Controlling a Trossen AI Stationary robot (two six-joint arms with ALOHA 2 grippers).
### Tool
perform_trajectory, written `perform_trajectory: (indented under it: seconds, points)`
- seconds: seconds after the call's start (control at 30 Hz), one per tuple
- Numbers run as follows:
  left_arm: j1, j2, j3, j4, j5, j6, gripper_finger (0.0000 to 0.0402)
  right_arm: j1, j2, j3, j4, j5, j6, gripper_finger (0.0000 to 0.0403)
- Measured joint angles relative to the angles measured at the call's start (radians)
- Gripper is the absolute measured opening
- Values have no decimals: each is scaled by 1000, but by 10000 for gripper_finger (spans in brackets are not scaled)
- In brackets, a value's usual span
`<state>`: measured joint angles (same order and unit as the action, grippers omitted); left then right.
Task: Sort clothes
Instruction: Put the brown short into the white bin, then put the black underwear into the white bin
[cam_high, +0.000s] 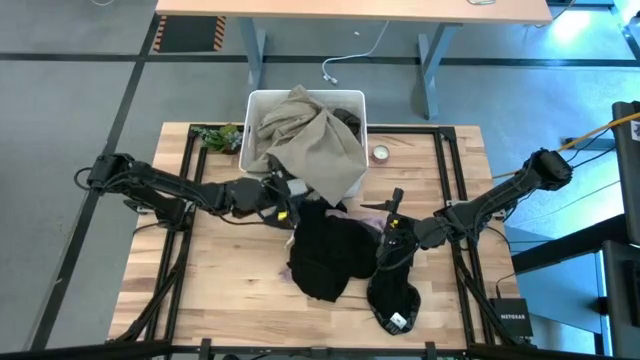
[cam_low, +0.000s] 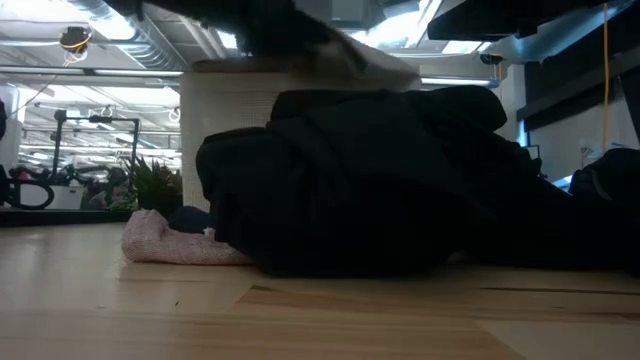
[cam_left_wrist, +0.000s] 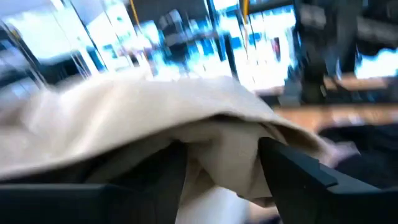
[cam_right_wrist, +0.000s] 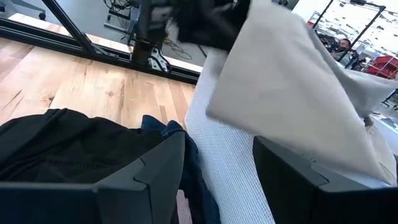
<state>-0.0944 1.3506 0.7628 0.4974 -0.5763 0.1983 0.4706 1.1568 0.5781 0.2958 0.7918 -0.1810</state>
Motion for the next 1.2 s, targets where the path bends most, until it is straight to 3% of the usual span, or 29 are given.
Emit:
perform_trajectory:
  seconds: [0.13,0.23,0.43,0.53,0.63,0.8,0.93,1.1,1.2]
  points:
    - [21,0,0,135,-7,82,198,0,0,0,0,0,0,209]
    - [67,-2,1,176,-76,107,198,0,0,0,0,0,0,209]
    - [232,-7,2,96,-221,21,198,0,0,0,0,0,0,209]
    - [309,-29,18,-67,-230,-87,198,0,0,0,-1,0,0,209]
    - [344,-53,103,-348,-208,-154,198,0,0,0,-3,0,0,209]
    - [359,-57,329,-837,-24,-296,198,-1,0,0,-5,0,-7,209]
    - [368,-59,457,-1093,84,-377,198,-1,0,0,-6,0,-7,209]
    - [311,-98,471,-1210,67,-424,198,0,0,0,-8,0,-2,209]
    - [213,-147,407,-1168,-18,-435,198,0,0,0,-12,0,-1,209]
